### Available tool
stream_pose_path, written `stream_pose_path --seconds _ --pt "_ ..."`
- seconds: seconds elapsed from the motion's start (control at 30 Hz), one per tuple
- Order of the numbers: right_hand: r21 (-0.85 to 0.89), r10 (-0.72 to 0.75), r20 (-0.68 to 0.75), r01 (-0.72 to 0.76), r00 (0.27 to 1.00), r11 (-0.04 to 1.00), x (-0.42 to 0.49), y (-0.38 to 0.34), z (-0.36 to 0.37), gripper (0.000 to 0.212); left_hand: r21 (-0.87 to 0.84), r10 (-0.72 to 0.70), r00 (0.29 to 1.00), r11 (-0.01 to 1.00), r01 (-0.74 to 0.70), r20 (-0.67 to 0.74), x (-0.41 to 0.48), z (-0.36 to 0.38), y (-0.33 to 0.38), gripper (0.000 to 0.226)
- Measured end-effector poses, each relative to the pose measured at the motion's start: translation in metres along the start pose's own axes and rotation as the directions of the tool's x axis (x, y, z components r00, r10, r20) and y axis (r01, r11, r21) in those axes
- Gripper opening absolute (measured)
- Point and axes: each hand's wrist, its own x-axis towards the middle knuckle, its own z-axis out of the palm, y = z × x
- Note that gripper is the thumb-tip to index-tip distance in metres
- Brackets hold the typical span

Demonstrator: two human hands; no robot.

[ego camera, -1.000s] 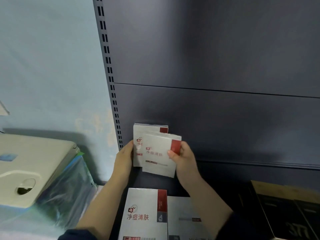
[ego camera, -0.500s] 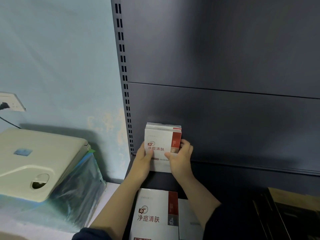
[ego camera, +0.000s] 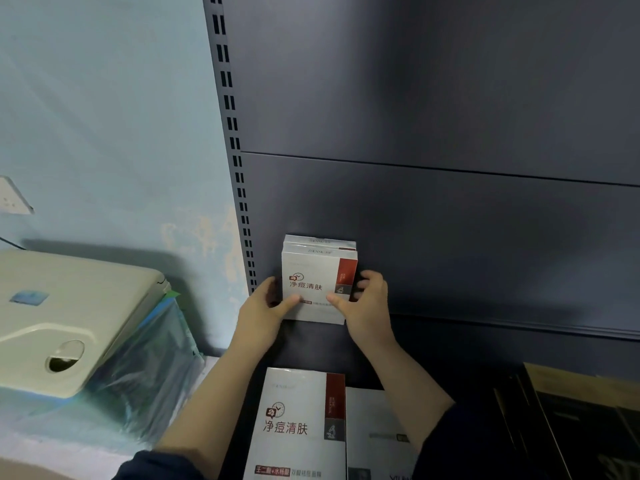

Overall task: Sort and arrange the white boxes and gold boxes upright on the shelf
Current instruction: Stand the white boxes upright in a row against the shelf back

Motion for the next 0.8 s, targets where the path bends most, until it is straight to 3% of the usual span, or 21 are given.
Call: stream_pose_path --seconds 0.13,0.3,0.4,0.5,0.57,0.67,0.8 --pt "0.054 0.017 0.01 -0.018 1.0 0.998 -0.002 0.001 -0.008 0.069 -0.031 -0.071 0.996 0.997 0.07 -0.048 -0.013 -0.01 0.0 0.063" --pt "0.081 0.048 0.041 -0.051 0.998 0.995 0.003 -0.002 -0.001 0.058 -0.085 -0.065 0.998 0.994 0.064 -0.013 -0.022 -0.006 0.018 0.055" --pt "0.057 0.053 0.05 -0.055 0.997 0.997 0.005 -0.002 -0.004 0.052 0.109 -0.107 0.993 0.989 0.102 0.042 -0.028 -0.015 0.016 0.054" --pt "0.057 0.053 0.028 -0.055 0.998 0.997 0.009 0.0 -0.004 0.051 0.461 -0.32 0.927 0.864 0.201 0.197 -0.046 -0.029 -0.002 0.089" --pt "0.058 0.064 0.024 -0.065 0.998 0.996 0.012 0.002 -0.003 0.048 0.587 -0.38 0.895 0.789 0.182 0.234 -0.062 -0.027 -0.011 0.1" --pt "0.058 0.056 0.037 -0.058 0.998 0.997 0.011 0.003 -0.001 0.034 0.672 -0.28 0.936 0.738 0.068 0.213 -0.083 -0.011 -0.017 0.083" --pt "0.059 0.058 0.027 -0.06 0.998 0.996 0.008 0.004 0.003 0.029 0.68 -0.267 0.956 0.724 0.116 0.121 -0.089 -0.003 -0.014 0.076"
